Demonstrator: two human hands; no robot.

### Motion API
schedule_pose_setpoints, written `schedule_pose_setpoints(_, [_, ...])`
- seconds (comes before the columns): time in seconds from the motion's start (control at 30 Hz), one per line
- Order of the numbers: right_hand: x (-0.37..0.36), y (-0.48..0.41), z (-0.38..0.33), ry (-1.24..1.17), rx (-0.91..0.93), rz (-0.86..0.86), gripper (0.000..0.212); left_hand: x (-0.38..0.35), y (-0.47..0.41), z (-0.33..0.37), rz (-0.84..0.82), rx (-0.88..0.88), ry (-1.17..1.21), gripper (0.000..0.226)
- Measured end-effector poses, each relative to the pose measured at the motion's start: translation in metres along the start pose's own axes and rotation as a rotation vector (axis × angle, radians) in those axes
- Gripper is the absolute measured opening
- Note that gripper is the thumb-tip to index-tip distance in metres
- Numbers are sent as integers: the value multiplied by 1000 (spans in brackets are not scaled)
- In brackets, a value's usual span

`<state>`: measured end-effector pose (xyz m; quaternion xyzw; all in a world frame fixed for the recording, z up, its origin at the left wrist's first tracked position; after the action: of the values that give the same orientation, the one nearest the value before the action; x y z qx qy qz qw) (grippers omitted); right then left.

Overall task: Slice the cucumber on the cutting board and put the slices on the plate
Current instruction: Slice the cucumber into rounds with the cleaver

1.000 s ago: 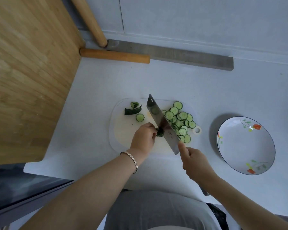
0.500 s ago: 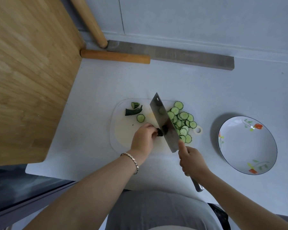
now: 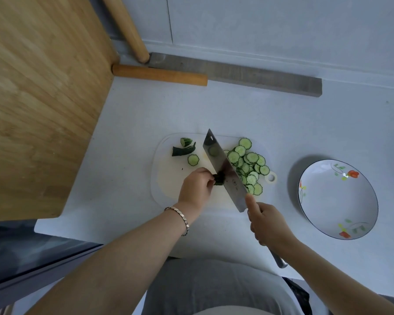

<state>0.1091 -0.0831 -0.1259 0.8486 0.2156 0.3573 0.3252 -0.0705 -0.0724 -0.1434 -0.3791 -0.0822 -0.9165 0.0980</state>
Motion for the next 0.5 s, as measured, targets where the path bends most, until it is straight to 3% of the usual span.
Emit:
schedule_pose_setpoints(0.23, [4, 5, 0, -84, 6, 13, 50, 1, -1, 2, 8, -18, 1, 8])
schedule_pose_setpoints(0.5, [2, 5, -5, -6, 22, 3, 52, 1, 0, 4, -5, -23, -17, 10])
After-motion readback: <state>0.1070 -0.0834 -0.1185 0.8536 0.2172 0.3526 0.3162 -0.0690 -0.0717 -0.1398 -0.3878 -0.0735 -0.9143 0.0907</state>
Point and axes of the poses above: each hand's wrist, its own y-axis away from the middle knuckle, its own x-axis out of the back of the hand, z = x × y, the point moved 6 cm from there along -y, towards the middle knuckle, and after that the axes turned 2 degrees about -x, right-handed, at the moved point
